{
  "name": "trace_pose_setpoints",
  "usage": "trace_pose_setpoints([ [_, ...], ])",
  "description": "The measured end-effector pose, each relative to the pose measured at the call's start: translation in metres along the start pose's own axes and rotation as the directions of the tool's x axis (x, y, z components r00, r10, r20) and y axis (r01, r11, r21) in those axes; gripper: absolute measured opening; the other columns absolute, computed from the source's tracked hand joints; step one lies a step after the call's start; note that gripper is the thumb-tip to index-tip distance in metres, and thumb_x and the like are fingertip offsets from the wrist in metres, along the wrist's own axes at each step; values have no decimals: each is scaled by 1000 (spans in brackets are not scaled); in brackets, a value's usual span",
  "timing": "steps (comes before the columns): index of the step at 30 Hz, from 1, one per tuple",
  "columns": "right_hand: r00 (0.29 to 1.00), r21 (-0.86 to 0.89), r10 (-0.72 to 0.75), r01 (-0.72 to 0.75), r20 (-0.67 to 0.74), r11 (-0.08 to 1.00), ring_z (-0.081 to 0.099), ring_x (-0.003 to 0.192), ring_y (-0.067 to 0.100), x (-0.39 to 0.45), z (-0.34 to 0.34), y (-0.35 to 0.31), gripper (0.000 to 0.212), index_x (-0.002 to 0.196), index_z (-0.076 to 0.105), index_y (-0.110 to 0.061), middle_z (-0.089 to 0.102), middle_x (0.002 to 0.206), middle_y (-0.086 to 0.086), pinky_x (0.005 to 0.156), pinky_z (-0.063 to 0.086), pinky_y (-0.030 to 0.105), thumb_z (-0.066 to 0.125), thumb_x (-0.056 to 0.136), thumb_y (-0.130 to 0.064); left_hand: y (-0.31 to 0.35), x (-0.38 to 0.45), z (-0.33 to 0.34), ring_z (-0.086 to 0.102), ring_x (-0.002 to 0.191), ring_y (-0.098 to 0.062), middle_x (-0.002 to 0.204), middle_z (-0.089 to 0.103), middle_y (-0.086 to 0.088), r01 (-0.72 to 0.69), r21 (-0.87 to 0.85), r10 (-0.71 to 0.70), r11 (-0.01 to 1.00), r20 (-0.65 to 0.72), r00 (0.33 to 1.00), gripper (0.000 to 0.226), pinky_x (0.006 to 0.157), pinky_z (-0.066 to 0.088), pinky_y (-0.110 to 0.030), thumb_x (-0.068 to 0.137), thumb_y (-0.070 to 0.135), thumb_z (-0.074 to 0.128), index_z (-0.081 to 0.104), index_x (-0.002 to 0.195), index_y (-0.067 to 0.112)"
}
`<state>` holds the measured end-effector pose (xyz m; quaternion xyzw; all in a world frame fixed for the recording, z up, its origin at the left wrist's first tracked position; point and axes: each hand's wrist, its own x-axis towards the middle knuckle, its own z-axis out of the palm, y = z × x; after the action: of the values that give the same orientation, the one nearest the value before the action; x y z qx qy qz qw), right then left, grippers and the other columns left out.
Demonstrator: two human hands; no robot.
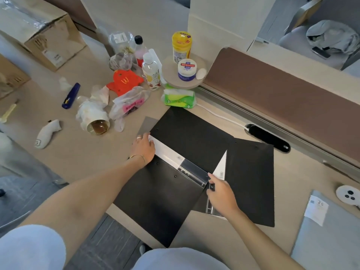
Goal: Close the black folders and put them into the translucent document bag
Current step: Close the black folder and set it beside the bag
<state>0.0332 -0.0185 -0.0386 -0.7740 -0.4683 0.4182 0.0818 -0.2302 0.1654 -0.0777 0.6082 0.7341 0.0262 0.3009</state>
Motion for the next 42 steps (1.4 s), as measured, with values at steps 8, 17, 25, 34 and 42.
trace_pose_setpoints([
  [8, 962, 490, 267, -261, 61, 832, 59, 116, 18, 7, 2, -8, 56, 142, 55, -16, 65, 128, 4, 101, 43, 30, 59, 86, -7, 4, -6, -2, 57, 117, -40, 134, 55, -18, 32, -87, -37, 996, -52, 998, 42, 105, 45, -48, 101, 26, 42, 49, 143, 25],
  [17, 955, 787, 265, -264, 133, 557, 60, 118, 23, -12, -16, -22, 57, 141, 54, -19, 58, 134, 7, 103, 49, 40, 61, 87, -3, 17, -34, -36, 56, 121, -31, 139, 53, -11, 20, -224, -49, 974, -125, 991, 34, 110, 47, -44, 103, 24, 44, 58, 135, 27],
  [25, 982, 854, 129, -186, 140, 485, 74, 90, 23, -28, -51, -23, 36, 120, 68, -15, 72, 108, 14, 93, 57, 40, 57, 92, 4, 41, -73, -73, 39, 132, -35, 134, 51, -16, -26, -221, -51, 975, -336, 941, 36, 111, 37, -47, 98, 21, 46, 60, 131, 25],
  [34, 993, 880, 70, -117, 96, 460, 67, 108, 31, -53, -99, -17, 23, 106, 77, -18, 69, 117, 12, 93, 56, 46, 55, 99, -15, 84, -107, -84, 49, 122, -28, 123, 58, -1, -152, -373, 15, 915, -346, 938, 26, 106, 45, -52, 90, 27, 46, 61, 103, 44],
  [42, 999, 928, 39, 5, -21, 372, 70, 103, 26, -73, -123, -30, 30, 104, 78, -16, 74, 114, 8, 84, 56, 36, 51, 99, -5, 168, -199, -53, 26, 149, -25, 157, 34, -5, -201, -489, 0, 849, -381, 925, 49, 124, 22, -46, 93, 18, 62, 51, 140, 29],
])
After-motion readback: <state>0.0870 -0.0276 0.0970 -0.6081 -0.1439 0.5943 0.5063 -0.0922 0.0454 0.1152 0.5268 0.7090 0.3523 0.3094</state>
